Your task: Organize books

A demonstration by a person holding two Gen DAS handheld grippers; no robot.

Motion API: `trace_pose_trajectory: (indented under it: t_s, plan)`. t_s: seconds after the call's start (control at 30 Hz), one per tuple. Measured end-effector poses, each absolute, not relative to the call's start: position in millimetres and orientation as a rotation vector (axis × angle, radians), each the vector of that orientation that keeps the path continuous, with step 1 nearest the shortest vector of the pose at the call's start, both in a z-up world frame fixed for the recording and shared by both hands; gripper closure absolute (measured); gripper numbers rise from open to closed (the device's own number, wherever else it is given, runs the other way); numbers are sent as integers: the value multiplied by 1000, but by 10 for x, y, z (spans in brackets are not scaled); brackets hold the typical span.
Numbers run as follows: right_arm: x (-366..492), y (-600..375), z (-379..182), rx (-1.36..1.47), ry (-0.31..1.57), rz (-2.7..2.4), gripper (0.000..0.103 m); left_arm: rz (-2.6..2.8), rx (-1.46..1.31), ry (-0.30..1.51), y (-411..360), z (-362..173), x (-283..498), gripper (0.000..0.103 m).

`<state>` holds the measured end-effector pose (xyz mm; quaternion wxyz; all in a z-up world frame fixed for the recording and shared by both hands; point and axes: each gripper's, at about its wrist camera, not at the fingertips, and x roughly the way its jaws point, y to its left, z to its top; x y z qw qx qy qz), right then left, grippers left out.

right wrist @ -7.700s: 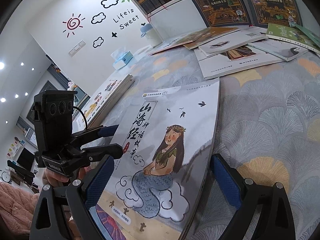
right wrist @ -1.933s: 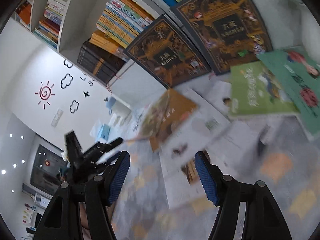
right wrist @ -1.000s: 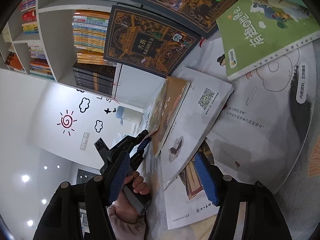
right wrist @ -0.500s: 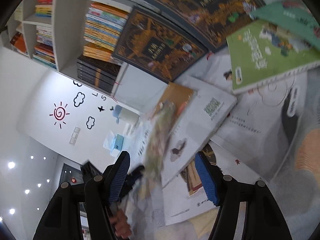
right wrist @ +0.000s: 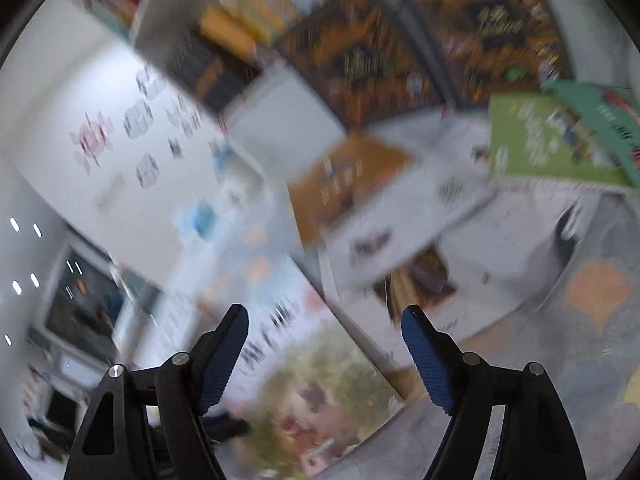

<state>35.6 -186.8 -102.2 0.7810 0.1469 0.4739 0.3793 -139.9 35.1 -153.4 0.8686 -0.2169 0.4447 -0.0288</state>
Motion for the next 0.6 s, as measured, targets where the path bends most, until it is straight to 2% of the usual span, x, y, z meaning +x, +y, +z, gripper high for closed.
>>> trace_pose_trajectory:
  t_s: [0.03,0.1,0.2,0.33,0.6]
  plan:
    - [349,-1777,-1090,268,1043,792,27,-53,-447,923,337,-1530,-1413,76]
    - [338,-1652,-1210,202,1049,700,43,-51,-403,916,278,-1516,-1425,73]
    - [294,-1552,-1397,286,1121,769,42,-53,-353,903,224,-1509,-1435,70]
    - [64,-1479,-1351,141,1086,740,42,-92,-376,896,299,-1530,-1469,70]
    - [-385,-1720,-1415,151,1154,758,39,-94,-380,885,265,-1539,-1483,70]
